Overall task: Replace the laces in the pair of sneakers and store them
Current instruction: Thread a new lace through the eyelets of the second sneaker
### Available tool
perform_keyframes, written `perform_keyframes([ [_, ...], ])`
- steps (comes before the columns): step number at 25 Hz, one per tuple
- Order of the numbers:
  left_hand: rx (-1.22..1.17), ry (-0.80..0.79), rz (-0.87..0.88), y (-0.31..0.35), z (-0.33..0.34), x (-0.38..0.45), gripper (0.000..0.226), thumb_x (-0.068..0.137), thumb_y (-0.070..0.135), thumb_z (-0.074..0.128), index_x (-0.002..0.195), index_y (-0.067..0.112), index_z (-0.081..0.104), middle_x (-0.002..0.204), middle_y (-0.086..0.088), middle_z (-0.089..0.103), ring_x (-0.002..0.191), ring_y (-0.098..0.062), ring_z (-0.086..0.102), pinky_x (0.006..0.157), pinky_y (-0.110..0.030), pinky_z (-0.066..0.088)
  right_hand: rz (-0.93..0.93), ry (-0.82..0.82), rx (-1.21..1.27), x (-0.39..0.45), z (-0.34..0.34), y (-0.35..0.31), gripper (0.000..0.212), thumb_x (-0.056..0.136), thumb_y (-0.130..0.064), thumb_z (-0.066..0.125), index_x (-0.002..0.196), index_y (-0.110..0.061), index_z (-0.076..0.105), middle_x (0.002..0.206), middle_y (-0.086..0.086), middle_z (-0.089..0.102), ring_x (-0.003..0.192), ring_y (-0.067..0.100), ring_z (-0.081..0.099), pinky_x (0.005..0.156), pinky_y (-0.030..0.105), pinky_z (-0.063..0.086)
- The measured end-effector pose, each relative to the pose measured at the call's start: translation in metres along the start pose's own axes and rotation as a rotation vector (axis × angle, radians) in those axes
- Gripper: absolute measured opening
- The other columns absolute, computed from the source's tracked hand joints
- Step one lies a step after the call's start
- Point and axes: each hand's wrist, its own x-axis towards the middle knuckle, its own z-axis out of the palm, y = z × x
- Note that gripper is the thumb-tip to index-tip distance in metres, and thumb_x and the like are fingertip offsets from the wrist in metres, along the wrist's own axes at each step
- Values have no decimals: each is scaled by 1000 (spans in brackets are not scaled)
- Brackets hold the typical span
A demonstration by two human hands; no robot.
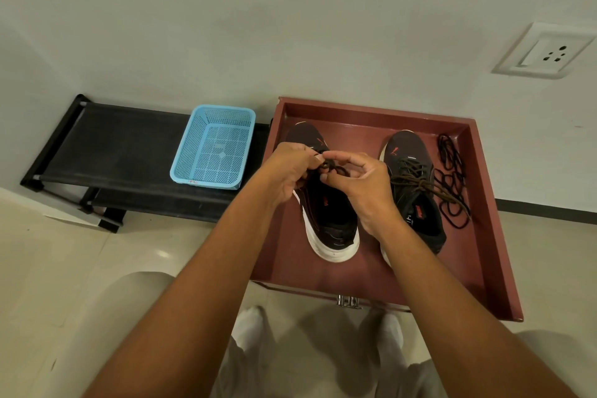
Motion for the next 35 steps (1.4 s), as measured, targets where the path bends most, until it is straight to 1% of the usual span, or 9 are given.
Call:
perform_keyframes([
  [3,-20,5,6,0,-2,1,21,92,-1,64,77,13,68,74,-5,69,76,-22,60,76,-34,50,-88,5,-168,2,-2,-4,28,76,-3,88,102,-13,82,114,10,68,99,16,73,94,29,58],
  [7,-11,-1,29,0,-1,-1,18,90,1,66,77,13,68,72,-4,69,73,-18,57,65,-27,46,-130,79,-296,8,1,-8,1,86,-11,81,87,-12,81,99,6,67,78,14,72,79,24,59],
  [10,-60,37,18,0,-1,-4,14,91,6,70,81,15,68,85,-5,72,84,-17,64,74,-29,51,-107,168,-425,10,2,-2,12,94,-16,73,83,-21,76,103,-4,64,84,10,68,80,22,56],
  [14,-75,239,5,-23,-10,-2,15,90,5,72,78,13,68,82,-4,69,78,-13,63,61,-22,45,50,248,-488,2,-11,18,21,102,-21,62,82,-20,68,111,1,60,94,6,59,86,14,45],
  [19,3,224,57,-37,-17,-4,15,92,4,69,77,7,70,78,-9,69,73,-16,65,69,-29,58,228,175,-328,0,-20,29,21,101,-33,56,93,-25,72,102,2,75,96,19,72,94,49,58],
  [26,-226,271,15,-30,-11,-8,18,98,-4,58,81,1,60,85,-17,66,78,-27,71,69,-33,64,337,175,-222,-3,-20,25,24,106,-16,50,90,-14,68,86,0,72,88,21,69,93,45,56],
  [29,-178,241,33,-28,-11,-12,13,101,4,60,89,0,64,93,-16,69,81,-24,72,66,-30,64,247,116,-372,-9,-27,10,19,104,-23,57,94,-16,72,89,2,76,89,22,72,92,46,59],
  [33,11,312,135,-27,-15,-21,16,98,26,62,102,12,68,102,-10,72,88,-21,72,79,-43,64,36,120,-672,-20,-55,-43,13,99,-25,66,110,-19,71,100,-8,69,89,3,63,77,12,45],
  [35,228,365,267,-23,-15,-32,18,94,32,66,106,18,65,98,0,69,88,-14,68,80,-35,59,-18,198,-750,-26,-82,-71,18,96,-20,70,114,-18,70,102,-5,69,92,7,64,78,13,43],
])
